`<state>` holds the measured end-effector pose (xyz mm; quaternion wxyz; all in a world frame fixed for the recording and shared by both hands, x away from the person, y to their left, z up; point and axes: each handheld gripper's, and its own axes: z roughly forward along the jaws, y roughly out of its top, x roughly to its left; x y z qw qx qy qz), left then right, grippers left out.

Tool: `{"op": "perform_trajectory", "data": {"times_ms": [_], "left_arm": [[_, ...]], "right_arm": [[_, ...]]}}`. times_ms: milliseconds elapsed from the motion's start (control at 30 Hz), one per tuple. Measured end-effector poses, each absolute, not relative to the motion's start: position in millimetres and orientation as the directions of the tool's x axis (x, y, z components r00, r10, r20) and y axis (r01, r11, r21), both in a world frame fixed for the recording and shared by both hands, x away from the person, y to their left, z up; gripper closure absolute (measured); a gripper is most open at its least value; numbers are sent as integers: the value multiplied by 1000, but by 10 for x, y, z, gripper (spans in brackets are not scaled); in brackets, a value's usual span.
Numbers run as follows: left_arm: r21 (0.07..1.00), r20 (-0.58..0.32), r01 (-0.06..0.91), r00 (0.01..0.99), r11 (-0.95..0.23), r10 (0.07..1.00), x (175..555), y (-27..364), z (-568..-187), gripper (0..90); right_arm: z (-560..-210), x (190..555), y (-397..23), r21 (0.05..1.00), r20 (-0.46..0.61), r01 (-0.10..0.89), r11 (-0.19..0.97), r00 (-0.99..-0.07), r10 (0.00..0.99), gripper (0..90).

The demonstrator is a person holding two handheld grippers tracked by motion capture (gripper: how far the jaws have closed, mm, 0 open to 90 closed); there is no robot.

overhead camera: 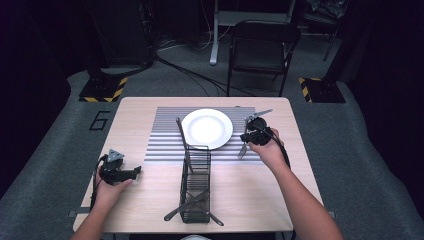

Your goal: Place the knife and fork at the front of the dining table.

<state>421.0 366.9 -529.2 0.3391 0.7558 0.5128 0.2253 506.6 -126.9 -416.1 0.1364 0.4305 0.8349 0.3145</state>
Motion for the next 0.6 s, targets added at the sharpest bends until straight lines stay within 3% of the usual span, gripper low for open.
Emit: {"op": "perform_trajectory", "data": {"times_ms": [600], "left_arm": [[745,-10,622,374,-242,927,4212,3666,-5292,141]], "right_arm": [[-4304,5232,-1274,649,70,655,387,-558,827,867]]}}
